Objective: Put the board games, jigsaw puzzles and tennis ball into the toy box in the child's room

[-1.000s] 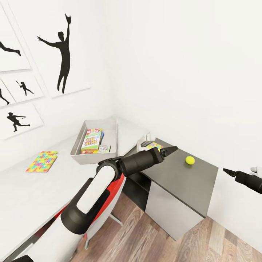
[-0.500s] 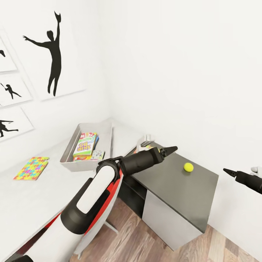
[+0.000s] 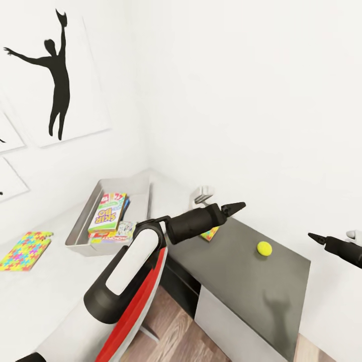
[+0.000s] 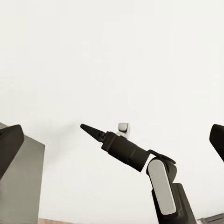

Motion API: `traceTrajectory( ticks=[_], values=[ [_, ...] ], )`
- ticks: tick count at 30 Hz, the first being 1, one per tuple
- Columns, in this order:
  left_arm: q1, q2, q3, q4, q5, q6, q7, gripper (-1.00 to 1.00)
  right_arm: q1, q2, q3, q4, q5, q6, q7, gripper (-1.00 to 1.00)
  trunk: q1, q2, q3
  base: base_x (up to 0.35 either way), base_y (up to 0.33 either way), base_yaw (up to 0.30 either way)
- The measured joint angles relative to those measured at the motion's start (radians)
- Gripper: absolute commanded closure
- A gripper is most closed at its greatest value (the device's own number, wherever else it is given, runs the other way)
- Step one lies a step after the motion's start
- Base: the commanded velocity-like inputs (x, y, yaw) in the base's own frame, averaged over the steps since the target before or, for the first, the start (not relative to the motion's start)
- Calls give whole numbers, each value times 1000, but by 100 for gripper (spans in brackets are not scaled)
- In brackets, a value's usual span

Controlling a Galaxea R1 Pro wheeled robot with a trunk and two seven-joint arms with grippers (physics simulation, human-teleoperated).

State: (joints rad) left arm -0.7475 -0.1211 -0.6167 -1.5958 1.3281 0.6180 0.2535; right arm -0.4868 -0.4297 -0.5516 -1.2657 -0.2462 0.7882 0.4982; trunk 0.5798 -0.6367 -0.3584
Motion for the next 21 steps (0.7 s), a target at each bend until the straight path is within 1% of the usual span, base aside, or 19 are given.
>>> traceTrajectory(
  ticks=[15,18,21],
  values=[
    [0,0,1,0,4,1,-1,-100,1,0,0,-1,-1,0,1,-100,0,0,0,31,-2,-4],
    [0,0,1,0,6,1,-1,-100,1,0,0,-1,-1,0,2,-100,0,0,0,5,0,-106],
    [0,0,1,0,7,1,-1,-100,2,0,0,-1,-1,0,2,-100,0,0,1,2,0,-191]
  ],
)
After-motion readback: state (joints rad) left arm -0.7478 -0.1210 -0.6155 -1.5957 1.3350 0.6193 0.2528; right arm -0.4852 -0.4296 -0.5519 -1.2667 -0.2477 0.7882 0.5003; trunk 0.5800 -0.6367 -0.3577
